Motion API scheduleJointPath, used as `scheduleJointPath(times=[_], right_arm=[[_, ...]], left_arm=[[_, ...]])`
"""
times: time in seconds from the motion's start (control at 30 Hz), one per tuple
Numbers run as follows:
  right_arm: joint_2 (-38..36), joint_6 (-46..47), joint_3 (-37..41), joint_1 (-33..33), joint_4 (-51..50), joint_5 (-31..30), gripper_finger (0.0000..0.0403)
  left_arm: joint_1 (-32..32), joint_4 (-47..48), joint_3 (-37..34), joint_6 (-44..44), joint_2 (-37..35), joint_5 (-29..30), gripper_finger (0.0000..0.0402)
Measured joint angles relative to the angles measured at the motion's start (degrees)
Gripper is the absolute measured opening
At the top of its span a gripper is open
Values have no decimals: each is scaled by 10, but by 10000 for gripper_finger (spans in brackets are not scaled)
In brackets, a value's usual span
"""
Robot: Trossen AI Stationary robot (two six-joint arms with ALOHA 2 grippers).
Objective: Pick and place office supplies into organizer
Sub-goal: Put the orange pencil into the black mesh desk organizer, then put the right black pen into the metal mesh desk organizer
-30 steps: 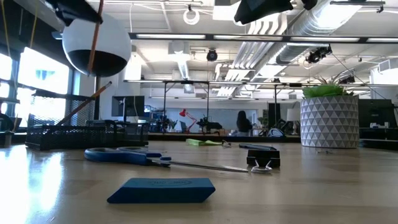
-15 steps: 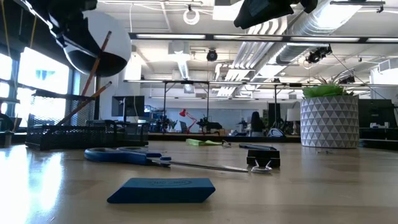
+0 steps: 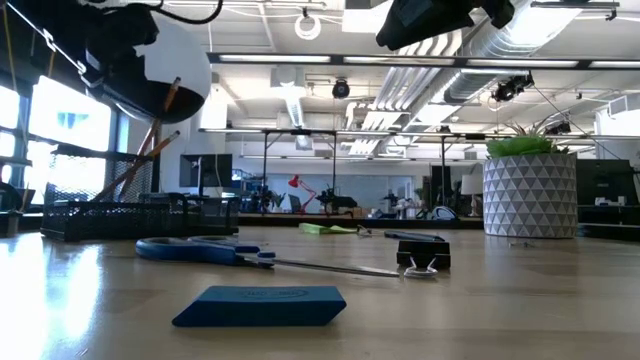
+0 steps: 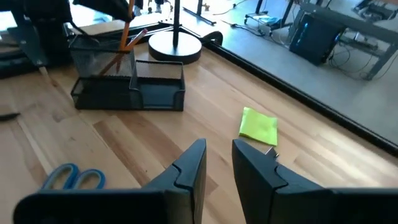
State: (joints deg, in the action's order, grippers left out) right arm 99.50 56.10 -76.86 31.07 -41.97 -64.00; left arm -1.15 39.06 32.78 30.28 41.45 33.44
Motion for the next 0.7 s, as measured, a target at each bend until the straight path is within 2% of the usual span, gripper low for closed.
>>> scheduleJointPath(times=[0.17, 0.3, 0.7], right_arm=[[0, 28, 0, 0, 0, 1, 71], [0, 34, 0, 0, 0, 6, 71], [0, 13, 0, -32, -13, -3, 71]], left_arm=[[0, -52, -31, -3, 0, -14, 39], [0, -58, -44, -3, -1, -11, 40], [0, -116, -51, -46, -1, 2, 42]])
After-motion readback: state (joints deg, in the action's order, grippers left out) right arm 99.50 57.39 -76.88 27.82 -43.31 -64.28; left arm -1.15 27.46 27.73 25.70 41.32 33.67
